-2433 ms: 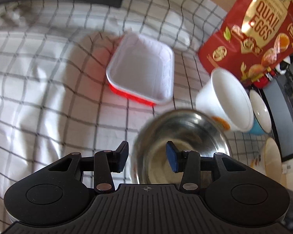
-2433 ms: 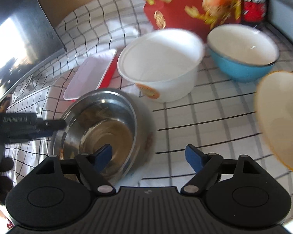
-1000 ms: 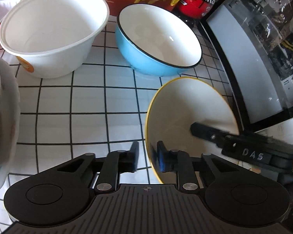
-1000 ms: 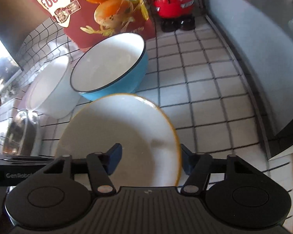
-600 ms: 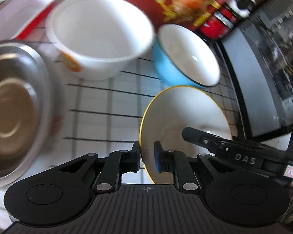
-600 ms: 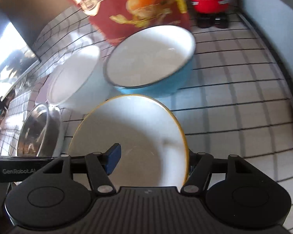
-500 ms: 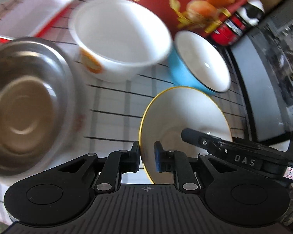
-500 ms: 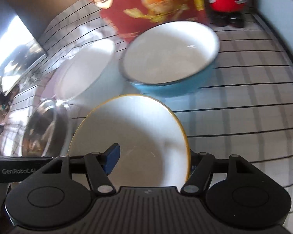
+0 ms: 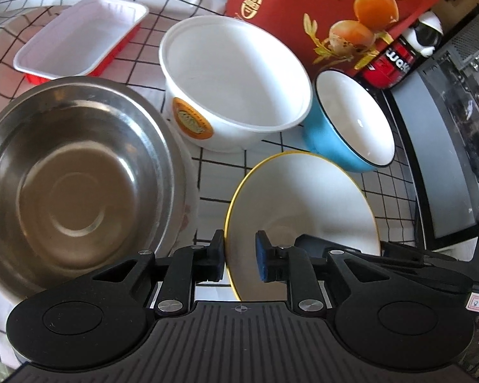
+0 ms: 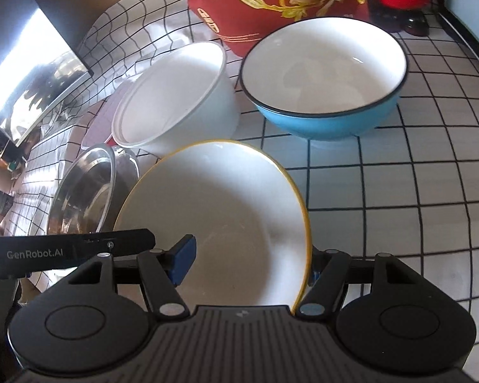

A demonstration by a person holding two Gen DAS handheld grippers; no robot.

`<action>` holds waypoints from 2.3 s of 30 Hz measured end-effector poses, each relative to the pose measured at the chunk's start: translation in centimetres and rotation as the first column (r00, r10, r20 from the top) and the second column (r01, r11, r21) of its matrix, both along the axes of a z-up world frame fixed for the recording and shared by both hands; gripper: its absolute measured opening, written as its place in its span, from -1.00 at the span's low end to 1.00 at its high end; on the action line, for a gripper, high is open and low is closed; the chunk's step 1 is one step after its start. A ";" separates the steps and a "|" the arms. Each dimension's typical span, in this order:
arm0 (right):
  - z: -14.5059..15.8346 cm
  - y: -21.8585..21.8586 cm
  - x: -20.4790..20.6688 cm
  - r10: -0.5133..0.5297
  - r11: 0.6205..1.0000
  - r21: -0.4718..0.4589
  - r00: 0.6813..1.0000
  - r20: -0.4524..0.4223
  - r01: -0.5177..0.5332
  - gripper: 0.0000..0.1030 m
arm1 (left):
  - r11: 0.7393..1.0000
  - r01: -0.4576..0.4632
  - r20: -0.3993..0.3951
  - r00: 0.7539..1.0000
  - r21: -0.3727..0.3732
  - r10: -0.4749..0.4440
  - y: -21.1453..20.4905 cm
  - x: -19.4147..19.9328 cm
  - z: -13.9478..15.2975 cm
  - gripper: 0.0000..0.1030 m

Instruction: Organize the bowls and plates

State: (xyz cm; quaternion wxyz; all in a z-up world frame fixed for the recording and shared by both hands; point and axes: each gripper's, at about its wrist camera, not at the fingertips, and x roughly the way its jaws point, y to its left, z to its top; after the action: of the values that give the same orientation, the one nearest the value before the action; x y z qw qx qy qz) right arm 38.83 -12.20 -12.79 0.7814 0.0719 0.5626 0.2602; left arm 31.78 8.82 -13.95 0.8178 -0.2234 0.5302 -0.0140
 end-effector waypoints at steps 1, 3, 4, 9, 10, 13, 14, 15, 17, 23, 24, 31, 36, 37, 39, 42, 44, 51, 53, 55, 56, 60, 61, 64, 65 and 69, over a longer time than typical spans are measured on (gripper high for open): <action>0.0 -0.2 -0.1 -0.005 1.000 -0.002 1.000 -0.001 0.005 0.32 | 1.000 0.009 0.002 1.000 -0.003 -0.009 -0.1 0.2 0.0 -0.58; 0.0 -0.4 -0.2 -0.016 1.000 -0.007 1.000 0.000 0.016 0.32 | 1.000 0.022 0.005 1.000 -0.008 -0.022 -0.3 0.4 -0.1 -0.58; 0.0 -0.5 -0.2 -0.023 1.000 -0.010 1.000 0.000 0.023 0.32 | 1.000 0.026 0.006 1.000 -0.010 -0.026 -0.3 0.3 -0.2 -0.58; 0.0 -1.0 -0.3 -0.046 0.999 -0.014 0.999 -0.001 0.046 0.32 | 0.999 0.051 0.007 0.999 -0.012 -0.051 -0.7 0.7 -0.3 -0.58; 0.1 -1.1 -0.3 -0.050 0.999 -0.015 0.999 -0.001 0.050 0.32 | 0.998 0.056 0.007 0.998 -0.013 -0.056 -0.8 0.7 -0.3 -0.58; 0.1 -1.1 -0.3 -0.059 0.998 -0.017 0.998 -0.001 0.059 0.35 | 0.998 0.067 0.008 0.998 -0.014 -0.067 -0.9 0.7 -0.4 -0.58; 0.1 -1.1 -0.3 -0.060 0.998 -0.017 0.998 -0.001 0.060 0.37 | 0.998 0.068 0.007 0.998 -0.015 -0.068 -0.9 0.7 -0.4 -0.58; 0.1 -1.0 -0.4 -0.062 0.998 -0.019 0.998 0.000 0.062 0.37 | 0.998 0.068 0.007 0.998 -0.017 -0.067 -0.9 0.7 -0.4 -0.58; 0.1 -0.9 -0.5 -0.065 0.998 -0.021 0.998 0.001 0.065 0.37 | 0.998 0.064 0.007 0.998 -0.025 -0.064 -0.7 0.7 -0.5 -0.58; 0.1 -1.1 -0.6 -0.068 0.998 -0.019 0.998 0.000 0.068 0.37 | 0.997 0.060 -0.002 0.998 -0.050 -0.061 -0.2 0.8 -0.5 -0.60; 0.2 -1.1 -0.6 -0.069 0.997 -0.018 0.998 0.003 0.069 0.37 | 0.997 0.056 -0.001 0.998 -0.055 -0.056 -0.1 0.7 -0.4 -0.61; 2.3 -1.6 -0.4 -0.073 0.996 -0.045 0.992 0.105 0.078 0.43 | 0.997 0.071 0.058 0.996 -0.041 -0.069 1.4 0.7 2.2 -0.59; 4.8 -2.3 0.2 -0.111 0.992 -0.034 0.977 0.180 0.119 0.48 | 0.999 0.033 0.120 0.992 -0.019 -0.030 3.9 1.0 4.5 -0.59; 5.2 -2.3 0.5 -0.122 0.991 -0.022 0.975 0.185 0.129 0.48 | 1.000 0.018 0.134 0.991 -0.008 -0.017 4.6 1.3 4.9 -0.59; 5.9 -2.1 1.2 -0.143 0.989 0.003 0.973 0.183 0.145 0.48 | 1.000 -0.007 0.144 0.990 0.017 0.005 5.7 2.0 5.3 -0.59; 6.5 -1.2 2.4 -0.162 0.986 0.051 0.976 0.145 0.156 0.48 | 0.997 -0.049 0.152 0.988 0.052 0.040 7.8 3.4 5.6 -0.59; 6.6 -0.2 3.0 -0.172 0.983 0.086 0.979 0.110 0.164 0.48 | 0.995 -0.069 0.138 0.989 0.075 0.058 9.3 4.9 5.5 -0.59; 4.9 5.6 5.3 -0.197 0.977 0.106 0.975 0.100 0.187 0.35 | 0.996 -0.040 0.082 0.996 0.076 0.034 11.7 9.9 3.2 -0.59; 4.3 7.2 5.9 -0.186 0.981 0.064 0.977 0.102 0.180 0.17 | 0.996 -0.021 0.055 0.998 0.081 0.016 11.8 10.9 2.2 -0.58; 3.8 8.3 6.4 -0.186 0.982 0.049 0.976 0.112 0.181 0.17 | 0.997 -0.006 0.034 0.999 0.077 0.004 12.1 11.7 1.3 -0.58; 3.6 8.7 6.7 -0.189 0.982 0.035 0.976 0.108 0.186 0.17 | 0.998 0.002 0.027 1.000 0.066 -0.004 12.2 12.1 0.8 -0.57; 2.6 10.2 7.7 -0.194 0.981 0.000 0.979 0.070 0.194 0.17 | 0.999 0.023 0.008 1.000 0.027 -0.023 12.5 13.3 -0.4 -0.57; 2.4 10.6 7.8 -0.191 0.981 -0.009 0.980 0.062 0.192 0.17 | 1.000 0.026 0.006 1.000 0.014 -0.026 12.6 13.6 -0.6 -0.58; 2.2 11.9 8.2 -0.179 0.984 -0.013 0.982 0.055 0.180 0.18 | 0.999 0.025 0.014 1.000 -0.020 -0.025 13.0 14.2 -0.6 -0.59; 2.2 12.4 8.3 -0.176 0.984 -0.009 0.983 0.056 0.177 0.18 | 1.000 0.019 0.020 1.000 -0.023 -0.019 13.2 14.4 -0.5 -0.59; 2.0 13.8 9.1 -0.166 0.986 -0.013 0.984 0.068 0.167 0.18 | 0.999 -0.018 0.044 0.999 -0.031 0.019 14.5 15.2 -0.3 -0.59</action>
State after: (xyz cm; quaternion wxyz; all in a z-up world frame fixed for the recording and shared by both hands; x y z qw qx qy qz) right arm 47.90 1.57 -10.79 0.8195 0.1028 0.5304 0.1909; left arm 47.00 23.30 -14.27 0.8258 -0.2405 0.5098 -0.0194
